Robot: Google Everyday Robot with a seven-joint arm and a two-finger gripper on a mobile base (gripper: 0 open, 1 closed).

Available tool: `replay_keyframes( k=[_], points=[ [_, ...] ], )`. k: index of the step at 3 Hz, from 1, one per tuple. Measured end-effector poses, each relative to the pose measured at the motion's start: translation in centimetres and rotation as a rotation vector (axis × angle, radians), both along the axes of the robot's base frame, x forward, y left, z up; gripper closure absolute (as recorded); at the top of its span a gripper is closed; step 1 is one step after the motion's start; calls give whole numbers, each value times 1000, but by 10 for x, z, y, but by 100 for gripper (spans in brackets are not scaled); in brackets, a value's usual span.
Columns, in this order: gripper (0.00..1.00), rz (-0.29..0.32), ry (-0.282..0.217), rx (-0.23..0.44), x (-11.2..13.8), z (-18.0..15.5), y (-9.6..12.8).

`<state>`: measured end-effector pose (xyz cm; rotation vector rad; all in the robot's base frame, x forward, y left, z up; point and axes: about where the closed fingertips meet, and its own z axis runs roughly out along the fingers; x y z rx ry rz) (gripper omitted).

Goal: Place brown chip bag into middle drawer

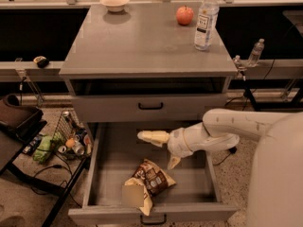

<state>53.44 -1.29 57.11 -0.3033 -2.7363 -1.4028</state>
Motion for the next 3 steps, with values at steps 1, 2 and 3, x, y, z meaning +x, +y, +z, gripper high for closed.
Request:
replay_keyframes(
  k=[1,2,3],
  points=[
    [0,110,-52,-119,-35,42,10],
    [0,224,-87,-239,-59,97,4],
    [0,275,-182,-357,-67,183,-16]
  ],
)
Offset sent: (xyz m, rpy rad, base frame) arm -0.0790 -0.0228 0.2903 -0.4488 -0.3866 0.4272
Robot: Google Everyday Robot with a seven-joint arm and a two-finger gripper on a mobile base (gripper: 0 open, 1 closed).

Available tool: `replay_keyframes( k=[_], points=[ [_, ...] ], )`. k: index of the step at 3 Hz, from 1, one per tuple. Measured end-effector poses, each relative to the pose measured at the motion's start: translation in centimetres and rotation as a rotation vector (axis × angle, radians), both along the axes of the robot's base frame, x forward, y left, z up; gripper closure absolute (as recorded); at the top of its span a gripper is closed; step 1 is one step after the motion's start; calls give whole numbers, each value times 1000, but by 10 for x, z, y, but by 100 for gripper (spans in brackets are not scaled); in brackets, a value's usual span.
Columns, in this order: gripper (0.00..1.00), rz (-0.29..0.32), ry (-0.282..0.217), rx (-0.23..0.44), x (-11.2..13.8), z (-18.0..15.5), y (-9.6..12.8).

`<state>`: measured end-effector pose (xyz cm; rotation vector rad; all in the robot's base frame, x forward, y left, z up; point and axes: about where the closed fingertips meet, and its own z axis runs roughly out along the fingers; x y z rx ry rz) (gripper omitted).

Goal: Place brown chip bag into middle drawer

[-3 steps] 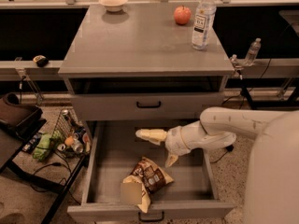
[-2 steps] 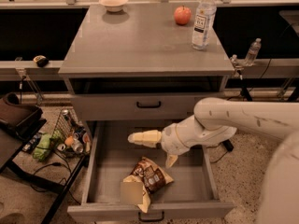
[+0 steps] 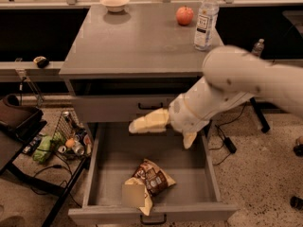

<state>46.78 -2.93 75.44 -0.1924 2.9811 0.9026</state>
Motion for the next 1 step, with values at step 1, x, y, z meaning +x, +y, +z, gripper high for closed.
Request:
replay_keyframes(
  k=[1],
  points=[
    [0,-23,-142,-32,5,93,-32]
  ],
)
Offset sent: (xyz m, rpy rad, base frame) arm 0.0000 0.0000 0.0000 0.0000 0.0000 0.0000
